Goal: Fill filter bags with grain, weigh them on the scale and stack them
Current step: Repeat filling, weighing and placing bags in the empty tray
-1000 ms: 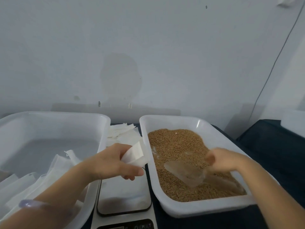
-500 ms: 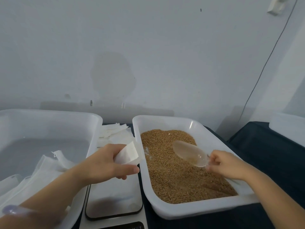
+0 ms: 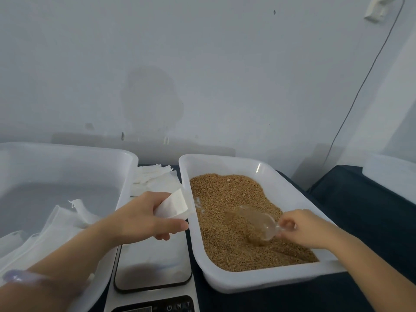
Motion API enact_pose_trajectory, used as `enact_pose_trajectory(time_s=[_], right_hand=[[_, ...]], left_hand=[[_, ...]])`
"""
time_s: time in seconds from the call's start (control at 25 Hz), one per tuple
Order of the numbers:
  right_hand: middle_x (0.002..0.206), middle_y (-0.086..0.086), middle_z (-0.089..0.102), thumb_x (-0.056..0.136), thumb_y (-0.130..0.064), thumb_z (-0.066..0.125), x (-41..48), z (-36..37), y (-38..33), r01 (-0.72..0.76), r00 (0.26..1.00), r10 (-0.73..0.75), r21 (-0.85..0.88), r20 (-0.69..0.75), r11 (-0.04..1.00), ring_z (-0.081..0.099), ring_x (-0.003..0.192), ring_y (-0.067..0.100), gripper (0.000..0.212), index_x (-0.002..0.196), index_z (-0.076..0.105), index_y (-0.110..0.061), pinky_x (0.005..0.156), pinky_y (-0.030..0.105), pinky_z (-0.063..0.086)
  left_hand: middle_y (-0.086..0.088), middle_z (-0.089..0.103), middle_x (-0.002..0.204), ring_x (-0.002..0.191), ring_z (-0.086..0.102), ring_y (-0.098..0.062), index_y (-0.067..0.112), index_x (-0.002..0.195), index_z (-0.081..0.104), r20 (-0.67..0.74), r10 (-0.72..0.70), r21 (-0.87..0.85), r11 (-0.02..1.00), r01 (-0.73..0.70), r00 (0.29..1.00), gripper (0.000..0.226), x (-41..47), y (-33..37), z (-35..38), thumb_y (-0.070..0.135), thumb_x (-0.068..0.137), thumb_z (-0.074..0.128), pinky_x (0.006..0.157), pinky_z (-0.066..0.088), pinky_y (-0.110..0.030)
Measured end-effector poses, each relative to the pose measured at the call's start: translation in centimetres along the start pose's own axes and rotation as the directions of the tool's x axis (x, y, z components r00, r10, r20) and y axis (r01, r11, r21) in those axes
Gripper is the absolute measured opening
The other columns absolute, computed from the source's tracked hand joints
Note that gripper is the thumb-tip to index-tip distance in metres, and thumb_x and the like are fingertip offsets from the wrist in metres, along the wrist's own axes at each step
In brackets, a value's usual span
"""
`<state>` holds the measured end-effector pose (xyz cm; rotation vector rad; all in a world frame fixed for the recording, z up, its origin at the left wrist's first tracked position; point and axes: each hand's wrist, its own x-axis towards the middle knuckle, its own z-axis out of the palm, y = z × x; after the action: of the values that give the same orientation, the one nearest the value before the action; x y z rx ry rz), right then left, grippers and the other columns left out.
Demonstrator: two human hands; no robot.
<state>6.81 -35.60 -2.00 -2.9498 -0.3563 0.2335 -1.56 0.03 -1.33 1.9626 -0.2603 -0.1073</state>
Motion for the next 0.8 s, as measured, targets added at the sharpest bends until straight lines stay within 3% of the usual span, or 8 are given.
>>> enact_pose_trajectory(time_s=[0.2, 0.32, 0.44, 0.56, 0.68, 0.8], right_hand=[[0.093, -0.017, 0.060, 0.064, -0.045, 0.081, -0.3, 1.1, -1.5, 0.084, 0.992, -0.094, 0.115, 0.085, 0.990, 0.055, 0.088, -0.001, 0.032, 0.090, 0.063, -0.039, 0.071, 0.016, 0.041], [0.098, -0.018, 0.062, 0.070, -0.036, 0.079, -0.3, 1.3, -1.8, 0.097, 0.991, -0.106, 0.115, 0.077, 0.989, 0.057, 0.090, -0.001, 0.031, 0.098, 0.065, -0.036, 0.075, 0.018, 0.045], [0.098, -0.019, 0.059, 0.083, -0.044, 0.064, -0.3, 1.3, -1.8, 0.121, 0.987, -0.135, -0.135, -0.093, 0.983, 0.055, 0.091, -0.001, 0.029, 0.110, 0.057, -0.037, 0.084, 0.019, 0.045], [0.097, -0.023, 0.052, 0.092, -0.045, 0.051, -0.1, 1.1, -1.5, 0.063, 0.939, -0.172, -0.342, -0.297, 0.938, 0.050, 0.098, -0.001, 0.018, 0.109, 0.052, -0.043, 0.093, 0.024, 0.029], [0.113, -0.024, 0.056, 0.092, -0.045, 0.050, 0.1, 1.3, -0.9, 0.038, 0.947, -0.112, -0.244, -0.300, 0.969, 0.048, 0.106, -0.001, 0.026, 0.118, 0.053, -0.044, 0.104, 0.030, 0.021], [0.111, -0.027, 0.054, 0.092, -0.043, 0.052, 0.4, 1.7, -0.5, 0.083, 0.959, -0.113, -0.123, -0.261, 0.989, 0.047, 0.104, -0.003, 0.028, 0.120, 0.053, -0.045, 0.106, 0.033, 0.019]], left_hand=[[0.001, 0.067, 0.069, 0.062, 0.065, -0.015, 0.016, 0.079, 0.065, -0.006, -0.013, 0.007, 1.000, 0.013, 1.000, 0.013, 0.0, 0.1, 0.0, 0.019, 0.077, 0.077, 0.062, 0.056, -0.027], [0.002, 0.067, 0.068, 0.061, 0.065, -0.014, 0.015, 0.079, 0.064, -0.007, -0.020, 0.011, 1.000, 0.020, 1.000, 0.013, -0.1, 0.3, 0.1, 0.019, 0.076, 0.076, 0.062, 0.055, -0.026], [0.002, 0.067, 0.067, 0.061, 0.065, -0.013, 0.015, 0.080, 0.064, -0.002, -0.022, 0.014, 1.000, 0.022, 1.000, 0.013, -0.2, 0.4, 0.1, 0.019, 0.077, 0.076, 0.061, 0.055, -0.025], [0.001, 0.068, 0.068, 0.062, 0.066, -0.014, 0.014, 0.081, 0.065, -0.005, -0.028, -0.004, 1.000, 0.028, 1.000, 0.016, -0.2, 0.5, 0.0, 0.021, 0.076, 0.078, 0.063, 0.055, -0.026], [0.001, 0.068, 0.068, 0.062, 0.066, -0.014, 0.013, 0.082, 0.065, -0.017, -0.040, -0.013, 0.999, 0.040, 0.999, 0.015, -0.3, 0.5, -0.1, 0.020, 0.076, 0.077, 0.064, 0.055, -0.028], [0.001, 0.068, 0.068, 0.061, 0.065, -0.013, 0.012, 0.082, 0.065, -0.012, -0.041, -0.012, 0.999, 0.041, 0.999, 0.015, -0.3, 0.6, 0.1, 0.020, 0.076, 0.076, 0.064, 0.055, -0.028]])
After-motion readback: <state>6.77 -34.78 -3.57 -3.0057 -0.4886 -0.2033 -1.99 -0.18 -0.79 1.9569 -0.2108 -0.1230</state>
